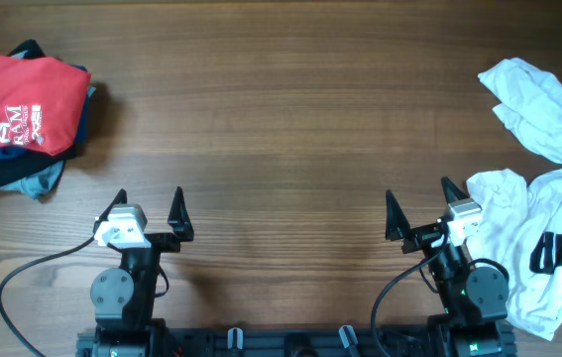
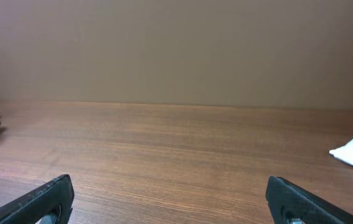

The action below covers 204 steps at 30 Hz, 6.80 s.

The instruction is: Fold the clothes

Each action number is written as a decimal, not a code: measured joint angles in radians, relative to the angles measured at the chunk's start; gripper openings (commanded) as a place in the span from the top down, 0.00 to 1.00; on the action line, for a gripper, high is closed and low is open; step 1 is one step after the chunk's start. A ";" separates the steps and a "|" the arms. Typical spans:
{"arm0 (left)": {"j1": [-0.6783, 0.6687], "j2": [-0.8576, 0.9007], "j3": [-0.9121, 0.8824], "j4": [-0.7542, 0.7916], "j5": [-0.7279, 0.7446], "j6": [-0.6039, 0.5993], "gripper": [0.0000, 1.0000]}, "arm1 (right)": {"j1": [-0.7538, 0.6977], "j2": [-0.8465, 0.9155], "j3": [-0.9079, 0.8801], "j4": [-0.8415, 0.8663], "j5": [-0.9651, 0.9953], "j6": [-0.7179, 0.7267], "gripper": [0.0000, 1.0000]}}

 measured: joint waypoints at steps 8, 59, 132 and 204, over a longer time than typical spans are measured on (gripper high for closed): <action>0.000 0.000 0.000 0.000 0.000 0.000 0.00 | 0.000 0.000 0.000 0.000 0.000 0.000 0.00; 0.001 0.972 0.570 -0.127 -0.001 -0.200 0.00 | -0.407 1.601 0.756 -0.517 0.408 0.322 0.96; -0.055 1.933 1.281 0.336 0.046 -0.330 0.00 | -0.251 1.272 0.933 -0.585 0.129 0.307 0.01; -0.076 1.711 1.133 -1.058 -0.312 -0.839 0.96 | -0.248 1.661 1.049 -0.174 -0.092 0.259 0.96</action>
